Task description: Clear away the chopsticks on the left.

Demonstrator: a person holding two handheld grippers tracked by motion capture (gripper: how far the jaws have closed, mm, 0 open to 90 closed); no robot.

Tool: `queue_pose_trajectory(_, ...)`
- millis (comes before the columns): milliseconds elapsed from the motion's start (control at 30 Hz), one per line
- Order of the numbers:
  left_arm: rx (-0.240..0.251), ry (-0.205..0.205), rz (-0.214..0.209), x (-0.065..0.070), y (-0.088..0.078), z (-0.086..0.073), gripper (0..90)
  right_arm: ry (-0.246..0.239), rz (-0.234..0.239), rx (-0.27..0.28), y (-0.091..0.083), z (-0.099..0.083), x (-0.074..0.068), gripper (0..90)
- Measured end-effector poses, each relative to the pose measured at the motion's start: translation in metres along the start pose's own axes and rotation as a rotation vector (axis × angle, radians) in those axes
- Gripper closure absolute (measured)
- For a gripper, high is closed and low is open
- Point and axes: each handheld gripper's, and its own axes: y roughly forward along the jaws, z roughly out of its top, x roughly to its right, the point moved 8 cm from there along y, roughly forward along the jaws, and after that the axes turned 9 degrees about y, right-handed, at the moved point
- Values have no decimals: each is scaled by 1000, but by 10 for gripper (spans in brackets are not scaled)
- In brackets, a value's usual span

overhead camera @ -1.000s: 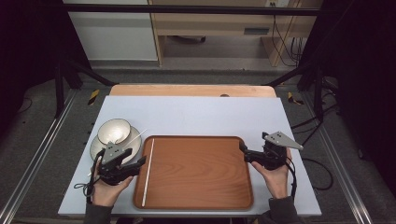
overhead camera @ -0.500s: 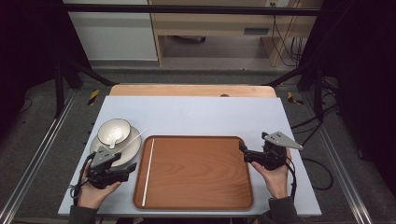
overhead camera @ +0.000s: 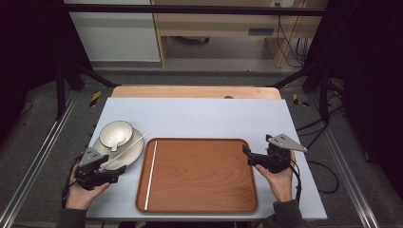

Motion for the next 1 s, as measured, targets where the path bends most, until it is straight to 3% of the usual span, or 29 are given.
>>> queue_pose_trajectory(133, -8, 4, 9, -11, 5, 0, 219, -4, -1, -2, 1, 0, 0, 65)
queue_pose_trajectory(400, -44, 6, 11, -25, 18, -6, 365, -3, -4, -2, 1, -1, 0, 65)
queue_pose_trajectory(667, -87, 36, -2, -26, 26, -11, 527, -4, -6, -7, 1, -1, 1, 65)
queue_pose_trajectory(1000, -103, 38, -23, -23, 29, -12, 736, -6, -6, -11, 2, -2, 0, 64)
